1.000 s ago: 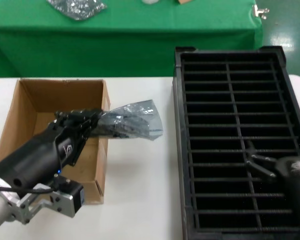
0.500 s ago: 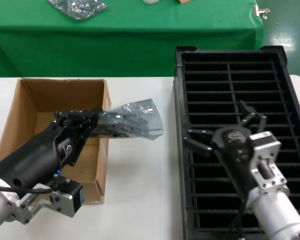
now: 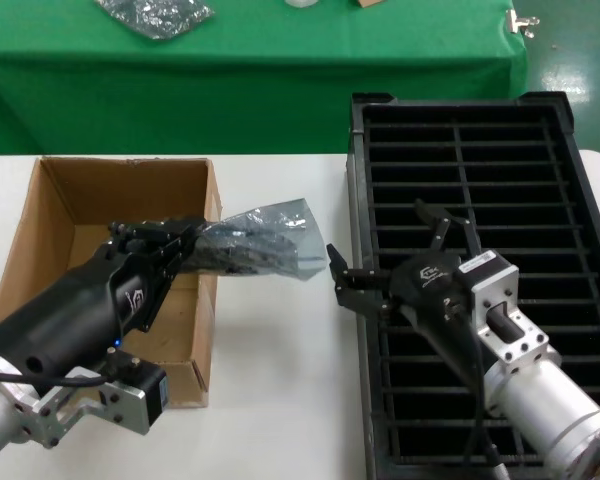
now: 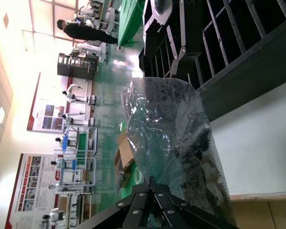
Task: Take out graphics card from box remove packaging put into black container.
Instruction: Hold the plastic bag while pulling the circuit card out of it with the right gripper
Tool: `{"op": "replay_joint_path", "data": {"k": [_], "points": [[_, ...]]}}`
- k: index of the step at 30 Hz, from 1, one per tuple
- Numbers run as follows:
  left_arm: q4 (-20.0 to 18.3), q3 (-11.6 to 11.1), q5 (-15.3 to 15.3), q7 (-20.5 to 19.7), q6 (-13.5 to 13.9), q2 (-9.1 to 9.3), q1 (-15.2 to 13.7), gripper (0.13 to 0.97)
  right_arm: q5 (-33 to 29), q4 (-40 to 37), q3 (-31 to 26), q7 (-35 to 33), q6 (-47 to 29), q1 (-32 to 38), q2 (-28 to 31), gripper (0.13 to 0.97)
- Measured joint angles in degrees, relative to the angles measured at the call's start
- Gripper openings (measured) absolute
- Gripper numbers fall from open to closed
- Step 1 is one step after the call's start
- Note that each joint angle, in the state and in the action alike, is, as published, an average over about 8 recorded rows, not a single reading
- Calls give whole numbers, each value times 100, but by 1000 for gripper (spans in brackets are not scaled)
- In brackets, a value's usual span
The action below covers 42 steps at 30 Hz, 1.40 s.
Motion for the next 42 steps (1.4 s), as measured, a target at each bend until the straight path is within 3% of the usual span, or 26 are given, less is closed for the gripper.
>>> {"op": "replay_joint_path", "data": {"k": [12,20,24,32,42], "points": [[0,0,0,0,0,0,0,139,-12,-268,-476,439,-767,579,571,664],[0,0,0,0,0,0,0,139,-236,-303,-787,738,-988,833,704,445],[0,0,0,0,0,0,0,139,-282,-266,-988,826,-963,981,757,445],[0,0,0,0,0,0,0,139,-289,-98,-1442,910,-889,1283,925,275],[0,0,0,0,0,0,0,139,-476,39,-1639,1070,-1069,1417,1115,171]]}}
